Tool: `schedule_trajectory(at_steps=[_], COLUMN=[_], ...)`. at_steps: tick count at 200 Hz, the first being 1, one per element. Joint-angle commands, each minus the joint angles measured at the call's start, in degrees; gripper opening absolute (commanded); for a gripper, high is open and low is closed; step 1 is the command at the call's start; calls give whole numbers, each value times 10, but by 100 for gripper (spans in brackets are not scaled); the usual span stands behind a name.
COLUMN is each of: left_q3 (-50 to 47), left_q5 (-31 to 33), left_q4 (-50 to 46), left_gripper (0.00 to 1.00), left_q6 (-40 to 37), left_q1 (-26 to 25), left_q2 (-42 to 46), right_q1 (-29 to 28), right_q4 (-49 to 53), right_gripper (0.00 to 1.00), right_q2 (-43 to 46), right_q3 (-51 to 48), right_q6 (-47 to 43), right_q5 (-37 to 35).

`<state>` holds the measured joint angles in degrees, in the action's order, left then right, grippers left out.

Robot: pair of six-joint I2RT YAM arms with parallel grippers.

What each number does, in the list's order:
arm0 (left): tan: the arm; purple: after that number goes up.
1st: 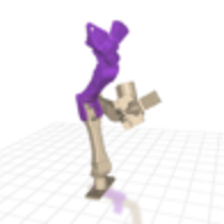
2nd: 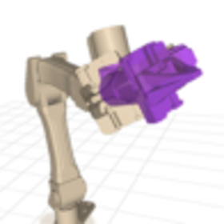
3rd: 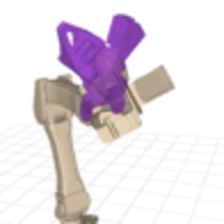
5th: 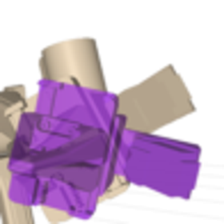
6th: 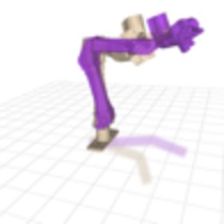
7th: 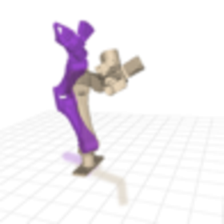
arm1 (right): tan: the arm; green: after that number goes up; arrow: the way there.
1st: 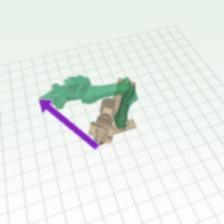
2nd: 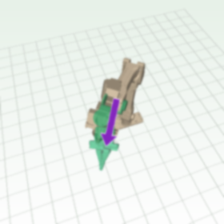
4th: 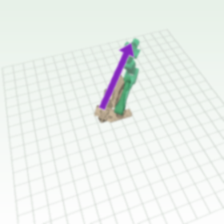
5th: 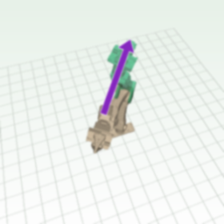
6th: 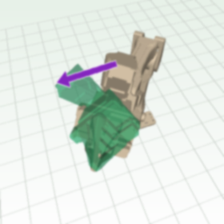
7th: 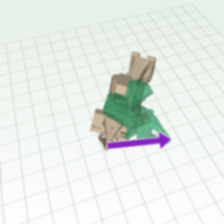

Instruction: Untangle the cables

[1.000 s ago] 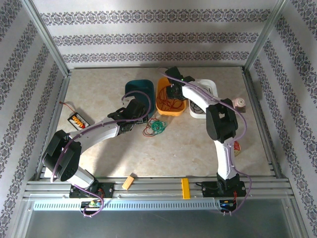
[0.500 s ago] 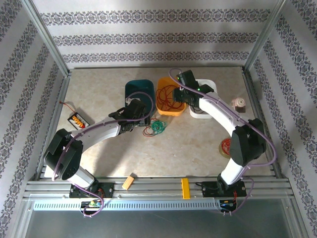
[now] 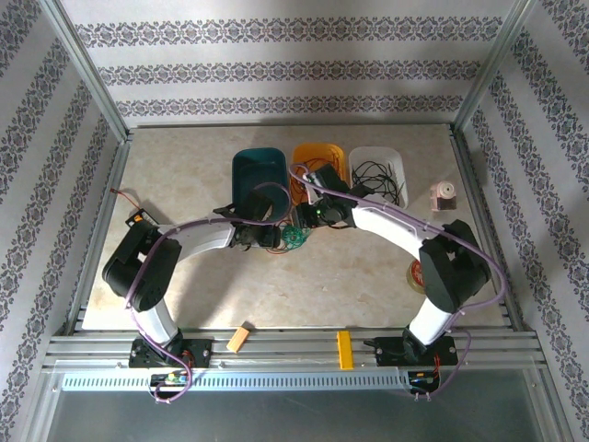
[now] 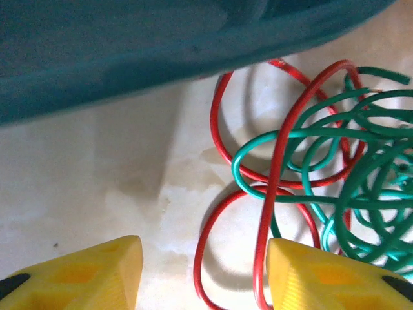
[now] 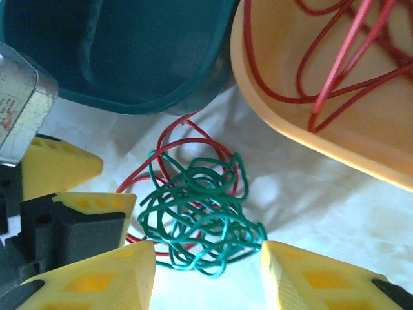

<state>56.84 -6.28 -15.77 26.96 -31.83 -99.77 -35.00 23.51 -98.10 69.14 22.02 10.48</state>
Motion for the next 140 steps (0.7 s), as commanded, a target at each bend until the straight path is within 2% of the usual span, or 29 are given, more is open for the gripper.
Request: schedule_trajectory(at_steps=[1,27,61,90,112,140], left_q3=[25,22,15,17,8,5], left_q5=[-14,-15,-17,18,58,45], left_q4=[2,2,15,-14,-47,-89], left_gripper=[47,32,0,0,0,0], left_q6=[-17,-16,-11,-11,-3,3], left_q1=[5,5,6,6,14,52], left_q2=[-15,-23,-14,22,81,175], right_q1=[-2,-10,-11,-6,3,21], right_q4=[-21,-27,-27,-1,22,29], right_gripper=[47,46,44,37,36,37], right_q2=[-46,-83,-124,-134,-126,-107], right_q3=[6,14,16,5,-21,-75], right_q6=[32,42,63,78,91,106], right_q5=[42,37,29,-4,-32,-51])
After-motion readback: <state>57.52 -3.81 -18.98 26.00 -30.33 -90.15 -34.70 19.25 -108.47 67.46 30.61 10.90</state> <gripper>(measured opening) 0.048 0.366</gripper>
